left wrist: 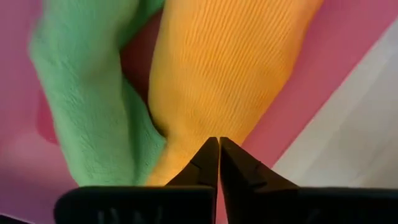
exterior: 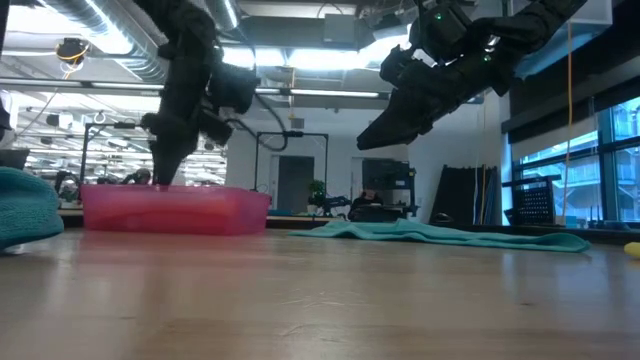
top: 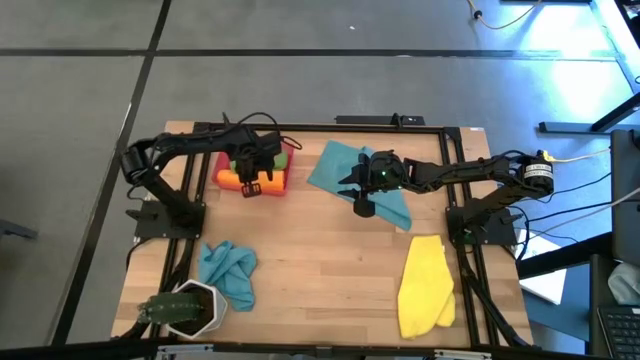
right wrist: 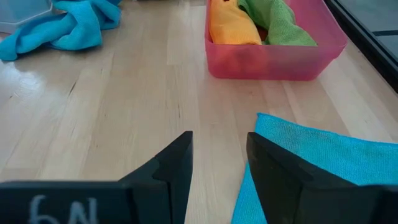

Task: Roll microfiber towels into tight, uniform cylinder then place into a basket
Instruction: Put the rolled green microfiber towel into the red bin

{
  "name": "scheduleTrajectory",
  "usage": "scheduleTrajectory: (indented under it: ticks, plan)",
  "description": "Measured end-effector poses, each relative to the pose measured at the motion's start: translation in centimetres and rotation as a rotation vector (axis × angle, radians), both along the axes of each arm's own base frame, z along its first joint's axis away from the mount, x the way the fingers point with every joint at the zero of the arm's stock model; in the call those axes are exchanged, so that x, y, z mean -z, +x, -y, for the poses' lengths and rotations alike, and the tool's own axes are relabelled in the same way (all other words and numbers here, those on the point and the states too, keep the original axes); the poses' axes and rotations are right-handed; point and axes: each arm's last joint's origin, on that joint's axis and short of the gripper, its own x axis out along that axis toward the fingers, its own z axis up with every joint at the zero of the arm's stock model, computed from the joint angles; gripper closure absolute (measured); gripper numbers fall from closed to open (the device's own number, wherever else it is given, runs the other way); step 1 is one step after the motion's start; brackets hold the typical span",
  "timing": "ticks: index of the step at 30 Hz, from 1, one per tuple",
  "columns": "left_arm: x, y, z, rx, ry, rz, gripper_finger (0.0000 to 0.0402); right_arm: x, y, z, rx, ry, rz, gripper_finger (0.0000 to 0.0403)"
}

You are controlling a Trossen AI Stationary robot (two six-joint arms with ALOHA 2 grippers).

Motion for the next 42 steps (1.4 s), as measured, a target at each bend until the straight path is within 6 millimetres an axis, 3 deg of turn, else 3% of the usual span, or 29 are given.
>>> scheduleTrajectory:
  ticks: [7,13,21,28,42]
  plan:
    - [2.1,-1.5,-0.7,-0.077,0.115,-0.082,0.0401,0.0,0.0,0.0,-0.008,-0.015,0.003,0.0250]
    - [2.2,-1.2,-1.3,-0.080,0.139,-0.025,0.0401,-0.1,0.1,0.0,-0.008,-0.017,0.012,0.0250]
    - [2.2,-2.3,-1.5,-0.099,0.120,-0.109,0.0401,-0.1,0.1,0.0,-0.008,-0.017,0.012,0.0250]
    - [1.0,-1.0,-0.8,-0.086,0.133,0.066,0.0401,-0.2,0.1,0.0,-0.006,-0.025,0.022,0.0250]
    - [3.4,-1.3,-1.9,-0.095,0.131,-0.110,0.0401,-0.2,0.1,0.0,-0.003,-0.027,0.020,0.0250]
